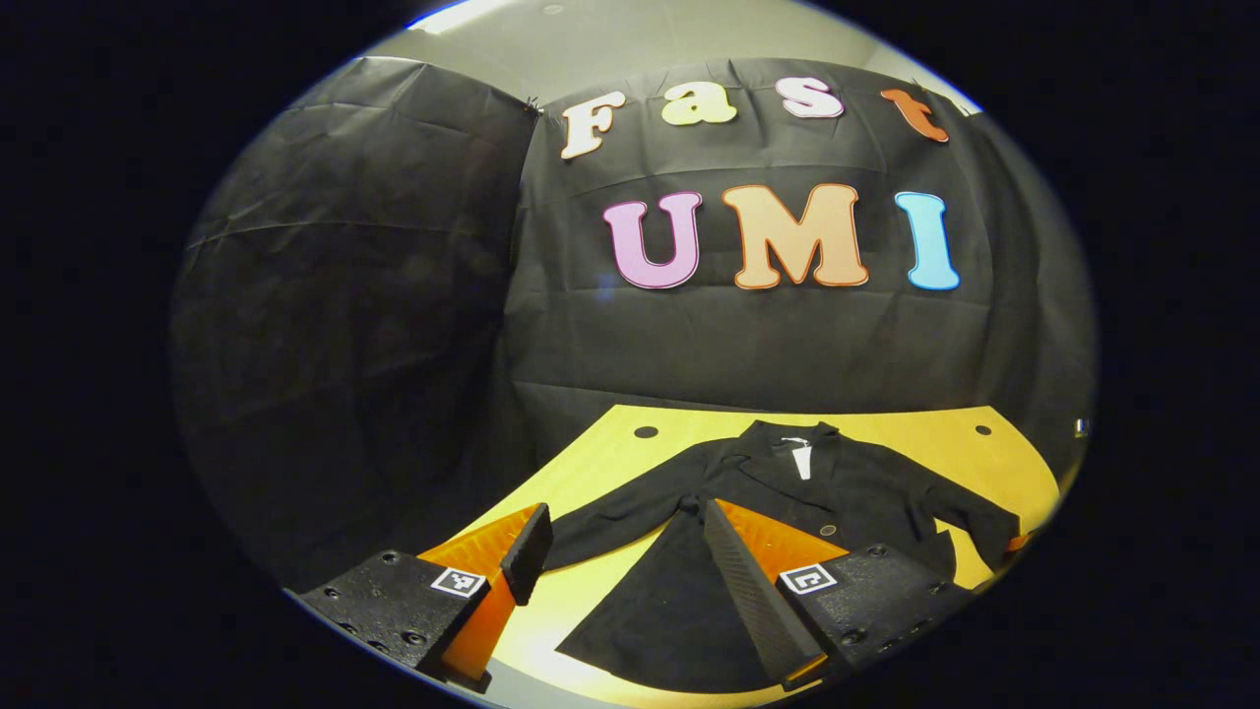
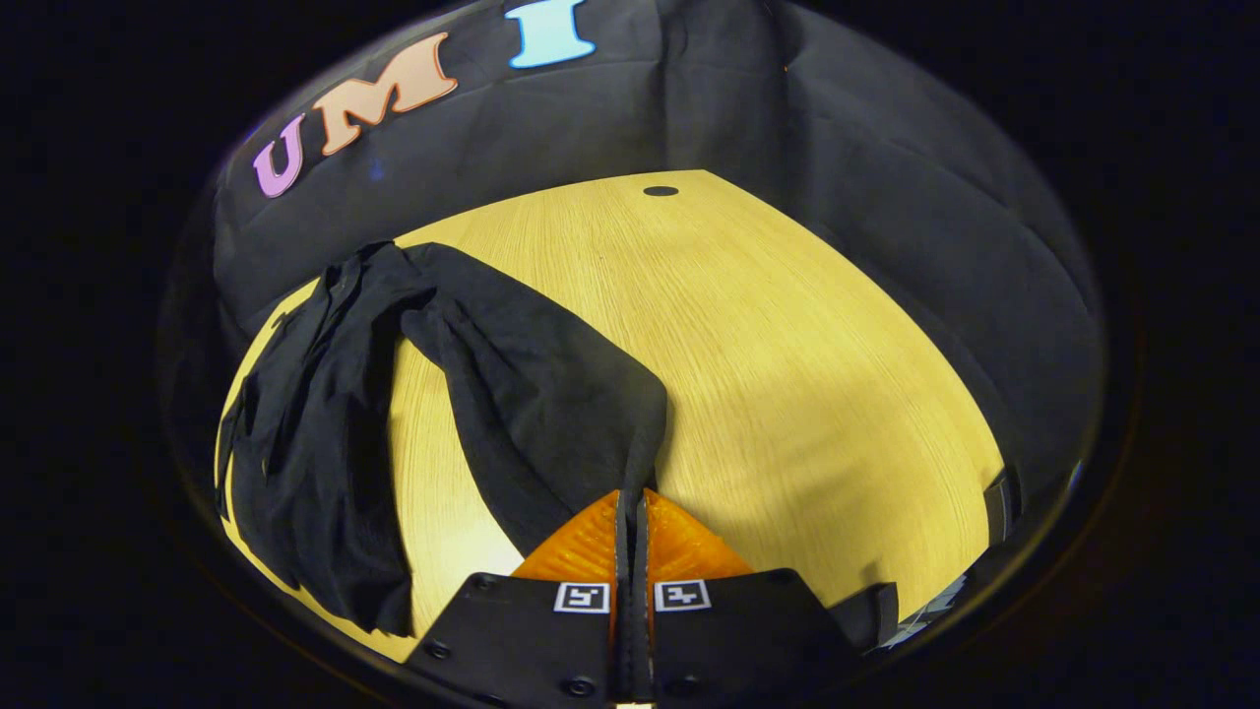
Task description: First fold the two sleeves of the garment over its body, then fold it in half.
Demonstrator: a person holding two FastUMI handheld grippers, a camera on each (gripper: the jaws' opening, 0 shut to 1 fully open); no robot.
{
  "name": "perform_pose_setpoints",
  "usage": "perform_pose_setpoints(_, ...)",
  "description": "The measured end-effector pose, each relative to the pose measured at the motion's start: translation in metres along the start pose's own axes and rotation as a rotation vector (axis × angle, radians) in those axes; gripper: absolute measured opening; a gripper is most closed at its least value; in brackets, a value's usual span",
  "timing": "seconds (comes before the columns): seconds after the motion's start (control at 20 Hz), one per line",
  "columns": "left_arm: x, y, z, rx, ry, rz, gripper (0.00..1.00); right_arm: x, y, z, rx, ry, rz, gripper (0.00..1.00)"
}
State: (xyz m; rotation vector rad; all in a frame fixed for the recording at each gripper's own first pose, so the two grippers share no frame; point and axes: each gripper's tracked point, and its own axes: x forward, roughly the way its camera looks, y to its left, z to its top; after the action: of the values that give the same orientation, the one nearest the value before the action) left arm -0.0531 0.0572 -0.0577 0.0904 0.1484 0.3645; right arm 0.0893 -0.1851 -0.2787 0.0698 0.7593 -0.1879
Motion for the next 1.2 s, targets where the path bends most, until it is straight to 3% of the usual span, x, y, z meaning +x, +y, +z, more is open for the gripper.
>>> perform_pose_setpoints(0.25, 0.000, -0.003, -0.003, 0.020, -0.005, 0.013, 0.94, -0.006, 0.011, 0.041, -0.032, -0.035, 0.028, 0.00)
perform_pose_setpoints(0.55, 0.007, -0.002, -0.009, -0.001, 0.019, -0.023, 0.94, -0.025, 0.059, 0.120, -0.050, -0.136, 0.056, 0.02)
perform_pose_setpoints(0.85, 0.029, 0.023, -0.016, -0.022, 0.044, -0.058, 0.94, -0.048, 0.158, 0.179, -0.101, -0.235, 0.129, 0.02)
perform_pose_setpoints(0.95, 0.035, 0.038, -0.017, -0.028, 0.050, -0.059, 0.91, -0.050, 0.196, 0.183, -0.115, -0.233, 0.172, 0.02)
perform_pose_setpoints(1.2, 0.048, 0.076, -0.030, -0.021, 0.083, -0.056, 0.93, -0.052, 0.302, 0.185, -0.202, -0.249, 0.259, 0.02)
